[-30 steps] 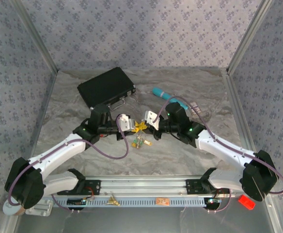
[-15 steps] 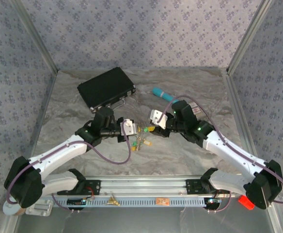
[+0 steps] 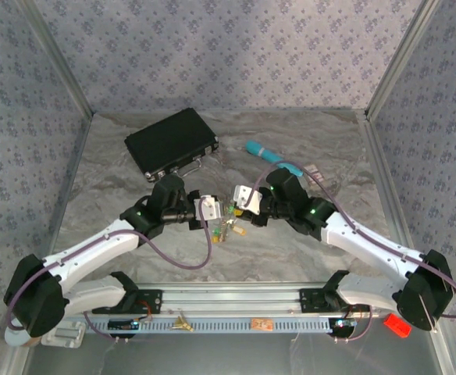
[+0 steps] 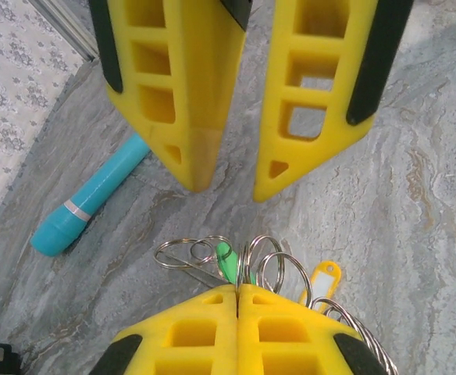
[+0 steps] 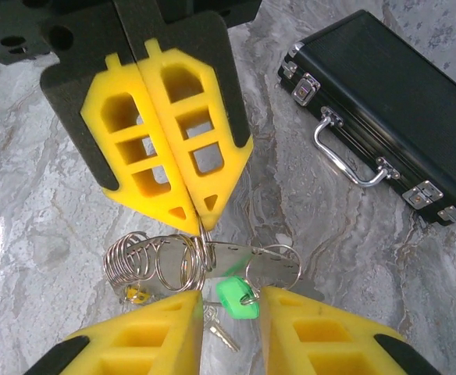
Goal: Put the keys on the keyring
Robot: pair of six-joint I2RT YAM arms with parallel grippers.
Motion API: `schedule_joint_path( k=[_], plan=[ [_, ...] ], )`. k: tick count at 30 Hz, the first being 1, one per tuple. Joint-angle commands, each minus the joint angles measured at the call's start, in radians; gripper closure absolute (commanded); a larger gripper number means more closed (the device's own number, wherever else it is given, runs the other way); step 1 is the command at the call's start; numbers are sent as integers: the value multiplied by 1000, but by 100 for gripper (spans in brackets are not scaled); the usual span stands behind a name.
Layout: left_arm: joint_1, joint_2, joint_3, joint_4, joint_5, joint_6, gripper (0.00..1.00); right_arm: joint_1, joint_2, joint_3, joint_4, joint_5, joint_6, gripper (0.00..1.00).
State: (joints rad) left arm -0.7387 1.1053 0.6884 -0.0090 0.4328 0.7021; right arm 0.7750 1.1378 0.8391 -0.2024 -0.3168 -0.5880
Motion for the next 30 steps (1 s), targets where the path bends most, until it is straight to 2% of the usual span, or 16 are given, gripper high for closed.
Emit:
schedule_joint_path(
  k=[1,5,15,30],
  plan=[
    [-7,-29,3,2,13,-35,100,-10,-27,-28,56,5,13,75],
    [-6,-36,-19,44,17,-58,100,-14,-49,-52,69,57,6,76],
    [-7,-33,-29,60,29,-73,100,25,8,-86,154,160,38,66],
    [-6,-30,-34,83,27,-89,100,65,14,-90,150,97,51,58]
  ],
)
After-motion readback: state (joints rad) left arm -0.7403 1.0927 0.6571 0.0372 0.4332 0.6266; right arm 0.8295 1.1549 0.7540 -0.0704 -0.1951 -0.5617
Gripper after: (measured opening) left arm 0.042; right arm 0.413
